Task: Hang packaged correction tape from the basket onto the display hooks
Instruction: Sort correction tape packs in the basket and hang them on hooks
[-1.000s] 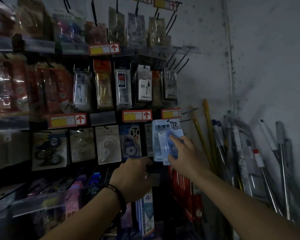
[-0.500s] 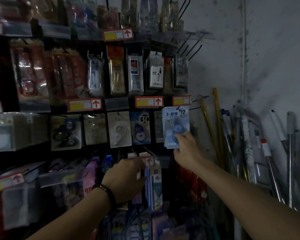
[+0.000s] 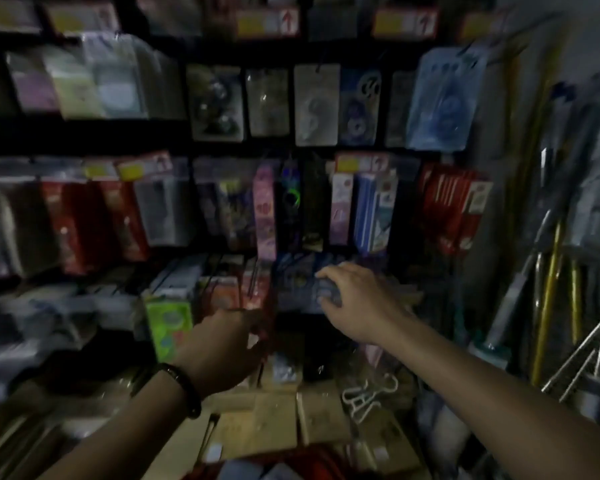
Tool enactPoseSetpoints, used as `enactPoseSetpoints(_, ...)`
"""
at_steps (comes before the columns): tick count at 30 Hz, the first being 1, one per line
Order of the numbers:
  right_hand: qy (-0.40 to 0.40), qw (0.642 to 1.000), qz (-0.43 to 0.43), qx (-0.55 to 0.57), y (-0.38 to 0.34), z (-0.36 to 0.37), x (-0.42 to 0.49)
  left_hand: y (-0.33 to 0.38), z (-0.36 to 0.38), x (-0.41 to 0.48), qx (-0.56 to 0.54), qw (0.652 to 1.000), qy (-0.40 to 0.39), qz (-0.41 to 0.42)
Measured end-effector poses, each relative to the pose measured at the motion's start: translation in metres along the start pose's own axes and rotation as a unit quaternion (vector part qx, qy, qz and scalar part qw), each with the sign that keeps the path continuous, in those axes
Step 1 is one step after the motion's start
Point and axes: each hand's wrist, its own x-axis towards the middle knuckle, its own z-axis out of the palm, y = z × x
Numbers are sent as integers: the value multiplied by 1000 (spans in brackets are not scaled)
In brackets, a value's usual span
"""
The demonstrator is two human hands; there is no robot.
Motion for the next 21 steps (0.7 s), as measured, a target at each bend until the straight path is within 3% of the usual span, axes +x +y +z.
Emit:
enactPoseSetpoints(9,-143,984,18,101,-30,195,-78,-78,120,-123,-63,986,-99,-117)
enactPoseSetpoints(14,-237,958,76,146,-31,306,-127,-106,201,-162,-98,968,-148,-175)
enactPoseSetpoints(21,-343,895,221,180,2,450,-186,-127,297,-186,-118,951,-172,-227)
